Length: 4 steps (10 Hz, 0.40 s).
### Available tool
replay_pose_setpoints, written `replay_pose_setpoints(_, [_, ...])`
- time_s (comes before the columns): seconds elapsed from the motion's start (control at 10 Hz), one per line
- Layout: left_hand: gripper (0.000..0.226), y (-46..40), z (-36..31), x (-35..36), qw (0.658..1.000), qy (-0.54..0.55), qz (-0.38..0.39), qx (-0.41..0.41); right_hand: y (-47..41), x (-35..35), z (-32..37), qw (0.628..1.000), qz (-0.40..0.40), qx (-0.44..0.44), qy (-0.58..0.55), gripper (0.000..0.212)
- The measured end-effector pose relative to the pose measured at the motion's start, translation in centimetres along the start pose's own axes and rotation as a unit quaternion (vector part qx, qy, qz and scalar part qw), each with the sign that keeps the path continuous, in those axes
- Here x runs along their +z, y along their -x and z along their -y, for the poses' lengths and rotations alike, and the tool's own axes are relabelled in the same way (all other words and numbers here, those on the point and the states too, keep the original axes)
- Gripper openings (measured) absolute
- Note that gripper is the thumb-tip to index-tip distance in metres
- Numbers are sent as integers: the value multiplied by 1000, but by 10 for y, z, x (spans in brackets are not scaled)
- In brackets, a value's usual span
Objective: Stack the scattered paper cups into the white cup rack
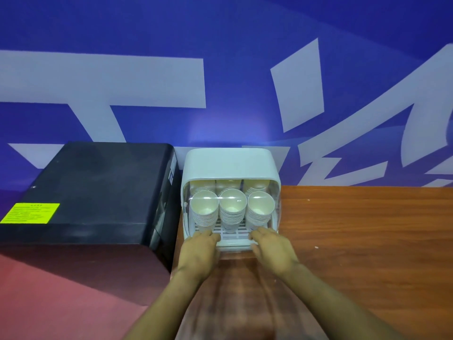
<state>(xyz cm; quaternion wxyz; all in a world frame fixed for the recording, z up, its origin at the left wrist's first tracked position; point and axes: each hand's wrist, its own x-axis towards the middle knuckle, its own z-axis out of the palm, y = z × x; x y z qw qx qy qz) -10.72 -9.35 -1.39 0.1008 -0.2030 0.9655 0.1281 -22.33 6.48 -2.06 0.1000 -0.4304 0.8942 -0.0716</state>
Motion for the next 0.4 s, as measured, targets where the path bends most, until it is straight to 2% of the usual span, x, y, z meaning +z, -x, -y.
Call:
replay_pose_setpoints(0.1, [36,5,-1,8,1000,-11,0,-4,4,3,2,999,40,4,-10,37])
replay_pose_setpoints(0.2, [38,3,-2,6,1000,-26,7,-4,1,-2,0,997,69,11,-16,40])
replay_pose_setpoints(0.4, [39,-2,-13,-18,997,-52,51,-3,-4,-21,-2,979,197,24,-40,58])
